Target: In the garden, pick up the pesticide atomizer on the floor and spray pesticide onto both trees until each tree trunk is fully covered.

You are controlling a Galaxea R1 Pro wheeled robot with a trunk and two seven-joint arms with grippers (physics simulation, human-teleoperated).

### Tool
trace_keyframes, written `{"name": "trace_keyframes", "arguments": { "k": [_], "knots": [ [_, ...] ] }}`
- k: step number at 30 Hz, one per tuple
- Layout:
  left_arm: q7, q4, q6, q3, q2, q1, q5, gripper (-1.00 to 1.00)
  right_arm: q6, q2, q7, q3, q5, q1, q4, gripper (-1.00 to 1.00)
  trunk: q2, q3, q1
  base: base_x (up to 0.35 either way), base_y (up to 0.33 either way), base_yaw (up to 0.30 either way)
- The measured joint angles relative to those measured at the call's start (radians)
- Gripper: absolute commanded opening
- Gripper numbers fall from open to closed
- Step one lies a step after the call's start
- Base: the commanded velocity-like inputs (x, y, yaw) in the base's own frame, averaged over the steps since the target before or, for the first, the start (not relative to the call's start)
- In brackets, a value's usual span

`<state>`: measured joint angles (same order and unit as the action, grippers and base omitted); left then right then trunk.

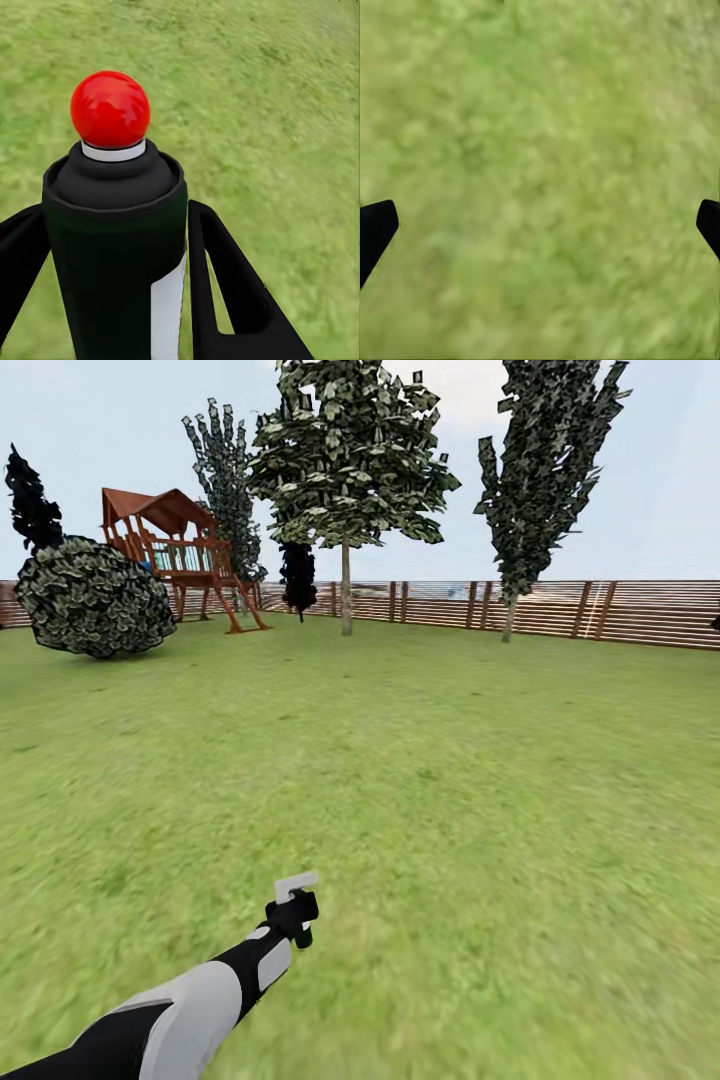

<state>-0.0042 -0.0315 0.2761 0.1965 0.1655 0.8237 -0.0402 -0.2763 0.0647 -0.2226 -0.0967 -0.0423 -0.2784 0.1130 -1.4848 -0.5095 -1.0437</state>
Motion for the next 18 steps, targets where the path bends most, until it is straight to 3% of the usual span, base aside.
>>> {"name": "trace_keyframes", "arguments": {
  "k": [18],
  "knots": [
    [0.0,0.0,0.001,0.0,0.0,-0.001,0.0,-1.0,0.0,0.0,0.0,0.0,0.0,0.0,0.0,1.0,0.0,0.0,0.0,0.35,0.125,0.0]
  ]
}}
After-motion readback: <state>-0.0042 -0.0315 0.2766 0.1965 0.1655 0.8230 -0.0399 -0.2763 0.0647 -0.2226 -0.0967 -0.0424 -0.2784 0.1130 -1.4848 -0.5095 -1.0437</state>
